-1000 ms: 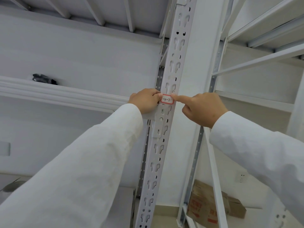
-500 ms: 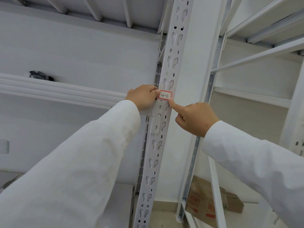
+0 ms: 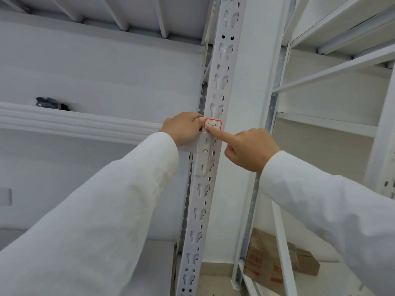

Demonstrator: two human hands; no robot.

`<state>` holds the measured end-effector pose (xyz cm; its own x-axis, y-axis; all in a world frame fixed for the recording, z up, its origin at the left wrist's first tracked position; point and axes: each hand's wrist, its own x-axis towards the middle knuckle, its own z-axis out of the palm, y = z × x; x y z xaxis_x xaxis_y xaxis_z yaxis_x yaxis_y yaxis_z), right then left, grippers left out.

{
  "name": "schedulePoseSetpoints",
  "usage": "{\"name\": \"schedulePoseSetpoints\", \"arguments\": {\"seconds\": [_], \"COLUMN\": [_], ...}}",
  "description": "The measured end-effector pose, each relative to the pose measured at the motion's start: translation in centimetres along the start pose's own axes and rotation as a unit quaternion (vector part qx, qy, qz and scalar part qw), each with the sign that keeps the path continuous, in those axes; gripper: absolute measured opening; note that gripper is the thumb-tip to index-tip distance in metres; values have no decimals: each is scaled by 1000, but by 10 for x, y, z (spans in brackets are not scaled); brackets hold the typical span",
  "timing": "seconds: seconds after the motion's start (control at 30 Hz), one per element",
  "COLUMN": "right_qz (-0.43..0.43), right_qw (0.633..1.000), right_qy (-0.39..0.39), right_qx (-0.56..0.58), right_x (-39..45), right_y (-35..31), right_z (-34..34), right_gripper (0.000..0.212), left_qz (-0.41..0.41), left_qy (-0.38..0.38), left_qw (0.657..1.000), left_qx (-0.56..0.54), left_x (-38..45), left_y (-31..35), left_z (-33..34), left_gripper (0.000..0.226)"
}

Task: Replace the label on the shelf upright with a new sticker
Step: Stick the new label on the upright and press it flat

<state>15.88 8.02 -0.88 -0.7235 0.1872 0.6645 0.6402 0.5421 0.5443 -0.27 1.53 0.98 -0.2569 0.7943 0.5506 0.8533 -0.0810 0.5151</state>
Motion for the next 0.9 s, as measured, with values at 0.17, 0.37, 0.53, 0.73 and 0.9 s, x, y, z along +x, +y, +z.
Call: {"name": "schedulePoseSetpoints", "arguments": {"seconds": [0.17,0.37,0.53,0.73,0.9], "right_qz": [35,97,37,50,75], "right_qw": [996,993,999,998,994], "right_qy": [-66,-68,-33,-42,-77], "right_qx": [-45,-7,18,18,21], "right_x": [-19,-36,-2,4,-11], "right_y": [29,38,2,7,28], "right_z": [-4,-8,-10,0,-9], "right_gripper": [60,59,67,80,77], "left_qz": [-2,-8,-22,-13,-14], "left_qy": [-4,-9,-11,-38,-16], "left_qw": [1000,1000,1000,999,999], "left_qx": [1,6,-7,-4,-35], "left_x": [-1,-3,-1,-2,-3], "left_y": [0,2,3,6,2], "left_z": [-1,0,-1,-2,1], "left_gripper": [36,37,38,56,43]}}
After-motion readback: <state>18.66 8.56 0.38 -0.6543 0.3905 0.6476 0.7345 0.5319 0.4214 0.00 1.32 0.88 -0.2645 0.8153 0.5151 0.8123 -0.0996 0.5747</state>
